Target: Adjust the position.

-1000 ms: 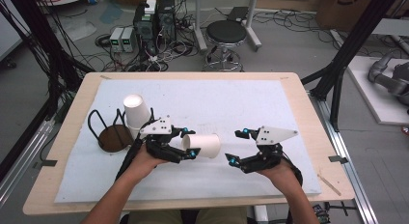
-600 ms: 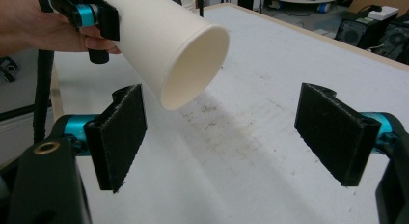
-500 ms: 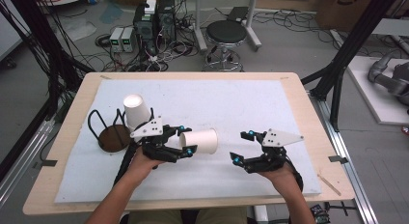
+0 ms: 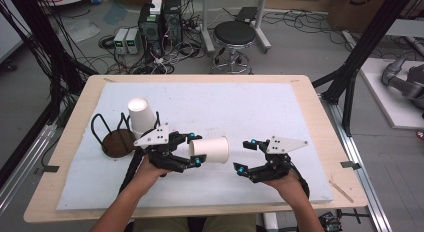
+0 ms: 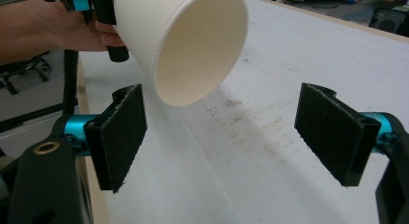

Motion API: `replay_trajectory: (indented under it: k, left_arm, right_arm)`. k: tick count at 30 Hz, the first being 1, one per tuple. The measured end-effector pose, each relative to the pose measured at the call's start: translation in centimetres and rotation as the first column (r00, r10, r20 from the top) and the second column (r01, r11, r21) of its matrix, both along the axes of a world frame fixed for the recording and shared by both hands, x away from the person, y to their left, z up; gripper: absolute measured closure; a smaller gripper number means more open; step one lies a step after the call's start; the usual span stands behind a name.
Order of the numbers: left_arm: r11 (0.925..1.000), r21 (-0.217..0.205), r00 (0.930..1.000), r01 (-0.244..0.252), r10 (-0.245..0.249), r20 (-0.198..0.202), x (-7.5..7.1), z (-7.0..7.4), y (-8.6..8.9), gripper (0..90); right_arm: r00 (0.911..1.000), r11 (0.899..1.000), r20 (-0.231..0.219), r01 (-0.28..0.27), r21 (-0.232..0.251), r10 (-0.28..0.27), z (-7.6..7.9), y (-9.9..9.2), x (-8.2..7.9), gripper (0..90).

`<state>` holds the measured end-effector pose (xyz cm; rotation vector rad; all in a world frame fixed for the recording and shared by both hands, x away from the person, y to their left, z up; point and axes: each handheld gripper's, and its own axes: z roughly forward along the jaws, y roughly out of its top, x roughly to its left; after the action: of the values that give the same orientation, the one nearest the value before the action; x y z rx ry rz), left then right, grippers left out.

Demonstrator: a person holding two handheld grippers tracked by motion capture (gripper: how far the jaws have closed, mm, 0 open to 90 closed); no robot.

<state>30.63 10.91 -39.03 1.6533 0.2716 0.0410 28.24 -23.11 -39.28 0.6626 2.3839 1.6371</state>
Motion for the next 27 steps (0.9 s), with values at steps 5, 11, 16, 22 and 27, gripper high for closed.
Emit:
replay_trajectory:
  k: [5, 11, 16, 22, 27]
  left_arm:
    - [0.9993, -0.003, 0.9993, 0.038, -0.038, 0.000, -0.2, -0.1, -0.4, 34.5]
    - [0.9973, -0.013, 0.9974, 0.072, -0.072, 0.003, -0.3, -0.1, -0.8, 34.5]
    - [0.9948, -0.021, 0.9950, 0.100, -0.100, -0.004, -0.4, -0.1, -1.0, 34.6]
    - [0.9911, -0.026, 0.9914, 0.130, -0.131, -0.007, -0.5, -0.2, -1.3, 34.5]
    - [0.9901, -0.034, 0.9907, 0.136, -0.136, -0.004, -0.5, -0.2, -1.3, 34.6]
  right_arm:
    - [0.9989, 0.999, -0.010, -0.045, 0.006, 0.045, 0.0, 0.7, 0.1, 19.1]
    - [0.9944, 0.995, -0.034, -0.100, 0.017, 0.100, -0.1, 1.7, 0.3, 19.1]
    - [0.9891, 0.989, -0.046, -0.138, 0.051, 0.140, -0.3, 2.3, 0.4, 17.4]
    - [0.9810, 0.979, -0.051, -0.182, 0.092, 0.187, -0.3, 2.7, 0.4, 17.6]
    - [0.9781, 0.974, -0.038, -0.200, 0.106, 0.205, -0.3, 2.4, 0.4, 20.4]
